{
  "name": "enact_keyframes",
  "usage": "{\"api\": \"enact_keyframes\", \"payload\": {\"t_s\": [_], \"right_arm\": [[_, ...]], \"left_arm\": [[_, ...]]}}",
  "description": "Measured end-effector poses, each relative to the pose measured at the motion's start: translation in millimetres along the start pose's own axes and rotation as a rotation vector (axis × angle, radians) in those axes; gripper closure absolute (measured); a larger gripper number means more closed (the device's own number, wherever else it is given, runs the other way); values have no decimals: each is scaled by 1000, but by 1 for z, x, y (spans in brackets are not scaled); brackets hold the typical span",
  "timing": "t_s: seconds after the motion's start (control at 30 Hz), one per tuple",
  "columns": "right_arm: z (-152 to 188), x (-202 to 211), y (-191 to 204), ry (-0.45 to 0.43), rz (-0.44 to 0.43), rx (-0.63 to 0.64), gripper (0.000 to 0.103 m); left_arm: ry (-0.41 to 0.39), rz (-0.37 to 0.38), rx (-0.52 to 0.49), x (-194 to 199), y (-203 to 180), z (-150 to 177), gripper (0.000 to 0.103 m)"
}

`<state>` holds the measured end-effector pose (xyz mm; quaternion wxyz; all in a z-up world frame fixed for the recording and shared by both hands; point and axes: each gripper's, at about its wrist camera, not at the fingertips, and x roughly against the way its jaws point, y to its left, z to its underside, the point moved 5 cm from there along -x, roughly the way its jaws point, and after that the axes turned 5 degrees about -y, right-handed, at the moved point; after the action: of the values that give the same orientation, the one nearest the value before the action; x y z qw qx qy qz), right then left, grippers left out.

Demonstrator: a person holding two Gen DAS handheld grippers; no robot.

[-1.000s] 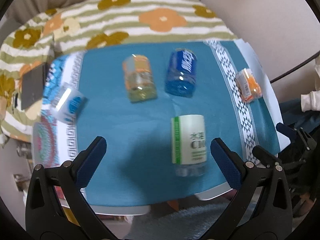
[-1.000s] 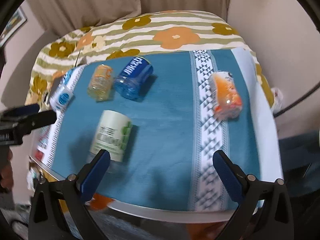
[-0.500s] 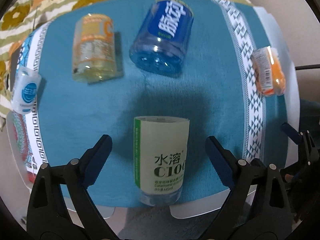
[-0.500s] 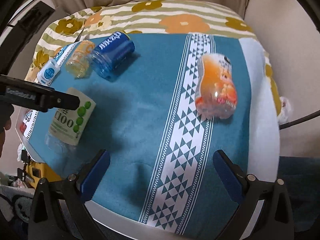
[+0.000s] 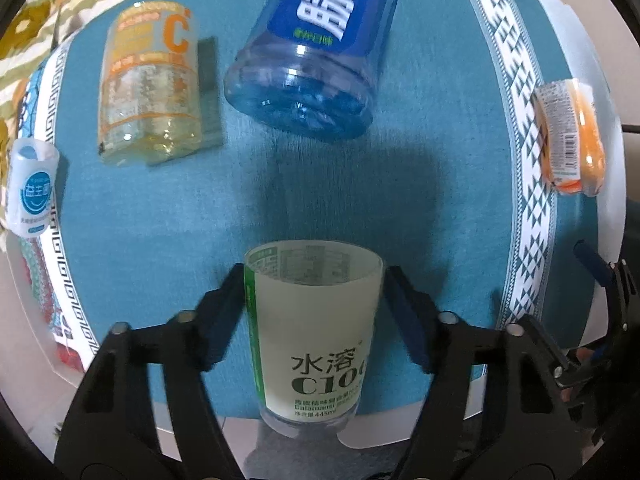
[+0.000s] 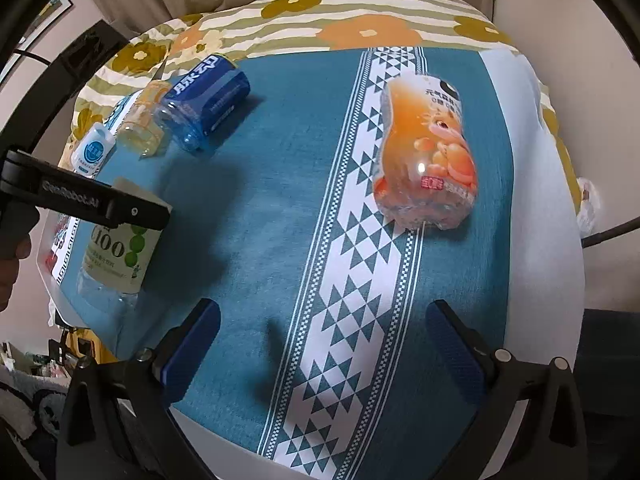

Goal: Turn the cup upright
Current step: 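Grasp the green-labeled cup around its body with the left gripper, then rotate the cup opening upward with the left gripper and lower it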

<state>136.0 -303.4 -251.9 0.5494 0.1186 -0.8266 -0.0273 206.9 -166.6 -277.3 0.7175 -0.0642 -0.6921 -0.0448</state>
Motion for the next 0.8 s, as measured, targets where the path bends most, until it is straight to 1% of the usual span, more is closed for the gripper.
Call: {"api": "enact_keyframes", "payload": {"t_s": [0.3,0.4,0.47,0.57,0.63,0.7,0.8], "right_arm": [[-3,0,-5,-6,-3,-26,1],[-6,4,-5,-16,1,-26,1],[-9,9,-4,-26,5,-25,1],[-14,18,-4,-47,7,-25,1],[-18,28,-2,-68,6,-26,1],[-22,35,-1,-88,9,-22,1],[-27,45,2,-111,4,-19,1]], "left_arm": [[-3,26,-5,0,-1,-1,37],[-17,41,-8,8,0,-4,38],[-33,52,-9,18,8,-3,39],[-79,70,-5,39,12,0,39],[-125,91,7,56,16,5,39],[-177,113,28,69,21,10,39],[-289,122,68,82,32,24,39]]}}
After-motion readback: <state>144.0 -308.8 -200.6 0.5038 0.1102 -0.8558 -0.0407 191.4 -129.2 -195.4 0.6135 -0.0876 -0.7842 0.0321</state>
